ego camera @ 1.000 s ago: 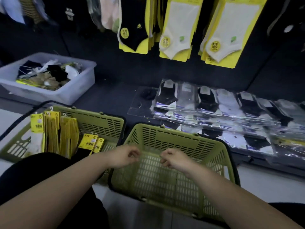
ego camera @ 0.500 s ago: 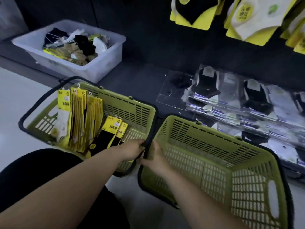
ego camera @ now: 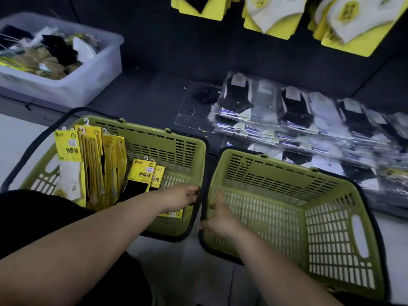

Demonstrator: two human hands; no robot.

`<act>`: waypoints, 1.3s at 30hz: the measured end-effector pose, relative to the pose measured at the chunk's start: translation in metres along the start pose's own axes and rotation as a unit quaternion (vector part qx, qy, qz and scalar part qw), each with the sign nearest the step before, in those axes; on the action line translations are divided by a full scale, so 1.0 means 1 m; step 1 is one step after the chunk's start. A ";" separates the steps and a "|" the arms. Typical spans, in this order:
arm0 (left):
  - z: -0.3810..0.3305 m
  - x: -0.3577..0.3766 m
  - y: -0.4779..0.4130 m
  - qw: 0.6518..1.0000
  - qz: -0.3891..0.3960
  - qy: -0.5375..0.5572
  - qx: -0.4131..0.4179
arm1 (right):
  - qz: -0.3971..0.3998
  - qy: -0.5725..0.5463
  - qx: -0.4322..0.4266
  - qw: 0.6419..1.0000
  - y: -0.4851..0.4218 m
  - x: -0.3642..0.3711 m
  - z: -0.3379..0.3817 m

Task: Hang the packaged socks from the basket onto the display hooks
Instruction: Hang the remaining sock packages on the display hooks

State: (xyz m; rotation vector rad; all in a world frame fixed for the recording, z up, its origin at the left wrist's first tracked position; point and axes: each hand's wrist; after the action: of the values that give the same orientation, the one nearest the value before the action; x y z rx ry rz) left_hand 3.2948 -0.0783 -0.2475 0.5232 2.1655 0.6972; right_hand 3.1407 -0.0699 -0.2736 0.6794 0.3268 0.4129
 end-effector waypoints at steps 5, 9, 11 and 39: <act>-0.047 0.044 -0.015 0.998 0.034 0.008 0.057 | -0.049 0.120 0.024 0.991 0.025 -0.065 -0.010; -0.081 0.080 -0.034 0.994 0.075 0.011 0.081 | -0.161 0.130 -0.163 0.965 0.039 -0.106 -0.005; -0.097 0.095 -0.039 0.991 0.089 0.007 0.100 | -0.157 0.111 -0.179 0.965 0.037 -0.116 -0.001; 0.019 0.036 -0.080 0.999 0.025 -0.024 -0.020 | 0.030 0.422 0.123 0.898 -0.121 -0.058 -0.083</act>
State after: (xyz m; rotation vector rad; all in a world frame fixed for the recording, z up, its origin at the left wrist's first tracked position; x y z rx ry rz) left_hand 3.2776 -0.1133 -0.3284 0.5701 2.0957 0.7458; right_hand 3.0873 -0.1381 -0.4054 0.7303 1.2030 0.7264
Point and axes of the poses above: each hand's wrist, its own y-axis away from the middle knuckle, its own x-axis out of the palm, z = x × y, and after that the axes turned 13 degrees about -y, right-handed
